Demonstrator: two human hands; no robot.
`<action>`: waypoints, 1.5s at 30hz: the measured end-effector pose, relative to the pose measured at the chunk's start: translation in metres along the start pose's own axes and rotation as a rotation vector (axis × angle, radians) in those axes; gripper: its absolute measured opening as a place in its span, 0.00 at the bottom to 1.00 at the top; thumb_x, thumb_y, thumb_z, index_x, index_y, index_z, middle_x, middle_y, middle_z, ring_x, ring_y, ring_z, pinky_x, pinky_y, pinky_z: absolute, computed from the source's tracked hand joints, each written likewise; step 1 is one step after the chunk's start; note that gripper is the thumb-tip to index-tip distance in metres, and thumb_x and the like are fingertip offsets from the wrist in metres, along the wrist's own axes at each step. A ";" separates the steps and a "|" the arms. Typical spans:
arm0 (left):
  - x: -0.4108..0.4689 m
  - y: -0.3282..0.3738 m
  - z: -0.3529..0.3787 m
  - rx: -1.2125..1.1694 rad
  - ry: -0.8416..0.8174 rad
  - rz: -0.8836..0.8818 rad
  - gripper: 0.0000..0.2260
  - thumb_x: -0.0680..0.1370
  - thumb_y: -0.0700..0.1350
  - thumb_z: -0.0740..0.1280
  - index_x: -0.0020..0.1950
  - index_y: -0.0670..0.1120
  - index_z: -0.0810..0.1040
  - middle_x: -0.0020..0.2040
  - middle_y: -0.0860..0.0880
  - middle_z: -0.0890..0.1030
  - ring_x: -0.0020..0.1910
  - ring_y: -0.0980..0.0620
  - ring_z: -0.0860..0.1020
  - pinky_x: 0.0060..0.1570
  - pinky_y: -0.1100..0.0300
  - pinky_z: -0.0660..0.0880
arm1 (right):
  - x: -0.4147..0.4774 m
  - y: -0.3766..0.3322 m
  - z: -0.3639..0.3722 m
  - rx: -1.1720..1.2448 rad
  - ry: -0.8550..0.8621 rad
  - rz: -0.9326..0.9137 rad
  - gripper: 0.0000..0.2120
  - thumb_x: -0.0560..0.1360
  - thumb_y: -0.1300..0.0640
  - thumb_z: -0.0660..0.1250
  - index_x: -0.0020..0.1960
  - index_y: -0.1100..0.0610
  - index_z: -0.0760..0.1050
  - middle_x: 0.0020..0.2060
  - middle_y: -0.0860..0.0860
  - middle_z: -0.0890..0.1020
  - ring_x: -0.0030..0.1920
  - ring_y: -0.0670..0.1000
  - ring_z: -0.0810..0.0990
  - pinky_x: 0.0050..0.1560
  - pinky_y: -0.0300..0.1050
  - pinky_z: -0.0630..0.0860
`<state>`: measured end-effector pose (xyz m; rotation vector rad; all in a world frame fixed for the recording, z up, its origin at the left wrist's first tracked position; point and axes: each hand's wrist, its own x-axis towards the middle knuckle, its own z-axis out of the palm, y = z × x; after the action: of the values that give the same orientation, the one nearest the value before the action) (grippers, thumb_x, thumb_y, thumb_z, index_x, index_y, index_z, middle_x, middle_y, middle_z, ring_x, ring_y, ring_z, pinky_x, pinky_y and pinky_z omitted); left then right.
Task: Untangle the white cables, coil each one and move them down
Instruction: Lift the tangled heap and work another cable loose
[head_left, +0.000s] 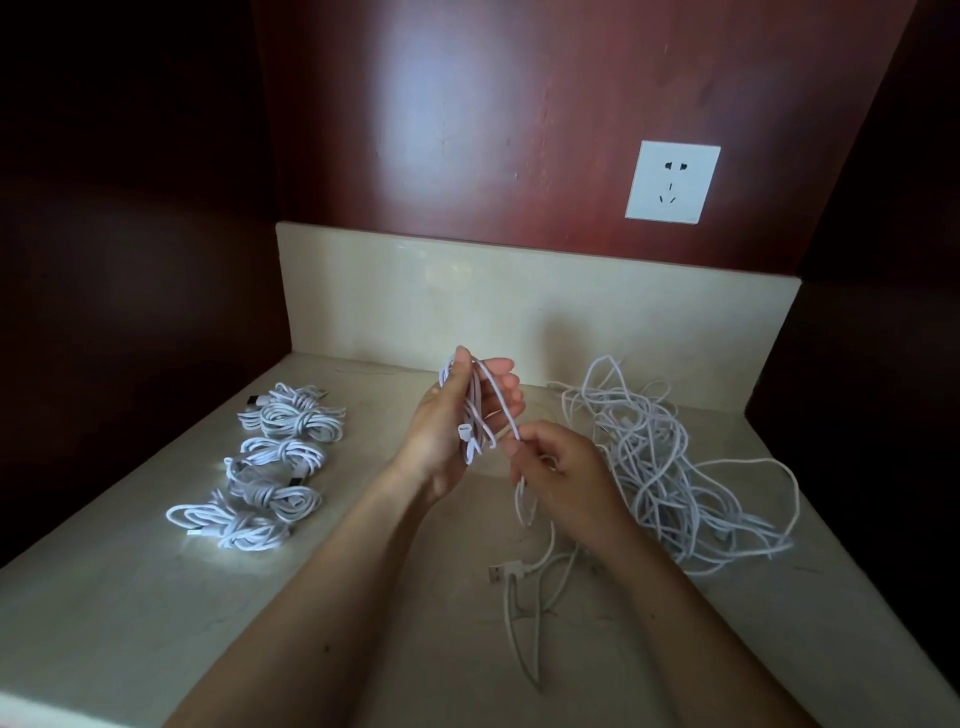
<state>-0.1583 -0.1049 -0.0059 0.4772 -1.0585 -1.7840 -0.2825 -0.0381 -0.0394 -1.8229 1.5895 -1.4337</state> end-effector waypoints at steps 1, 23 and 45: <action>0.001 0.001 0.001 -0.090 -0.003 -0.013 0.22 0.84 0.55 0.51 0.44 0.42 0.76 0.33 0.47 0.78 0.35 0.50 0.81 0.44 0.55 0.82 | 0.000 0.002 0.001 -0.028 -0.010 0.002 0.08 0.76 0.59 0.68 0.38 0.57 0.78 0.32 0.51 0.80 0.34 0.50 0.78 0.41 0.45 0.73; -0.004 0.001 -0.020 0.864 -0.326 -0.311 0.19 0.80 0.56 0.62 0.37 0.44 0.75 0.27 0.49 0.74 0.24 0.54 0.69 0.25 0.65 0.66 | 0.004 0.000 -0.014 0.104 0.131 0.197 0.05 0.67 0.66 0.67 0.36 0.58 0.78 0.26 0.41 0.76 0.29 0.40 0.72 0.32 0.34 0.69; -0.002 -0.004 -0.017 0.936 -0.047 -0.064 0.10 0.78 0.45 0.67 0.37 0.46 0.74 0.28 0.51 0.66 0.25 0.57 0.64 0.23 0.67 0.69 | 0.002 -0.027 -0.029 1.059 -0.117 0.269 0.10 0.75 0.64 0.65 0.55 0.63 0.77 0.33 0.55 0.81 0.39 0.54 0.85 0.36 0.44 0.82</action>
<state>-0.1476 -0.1100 -0.0190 1.0304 -1.9081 -1.2589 -0.2915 -0.0211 -0.0049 -0.9904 0.6962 -1.5408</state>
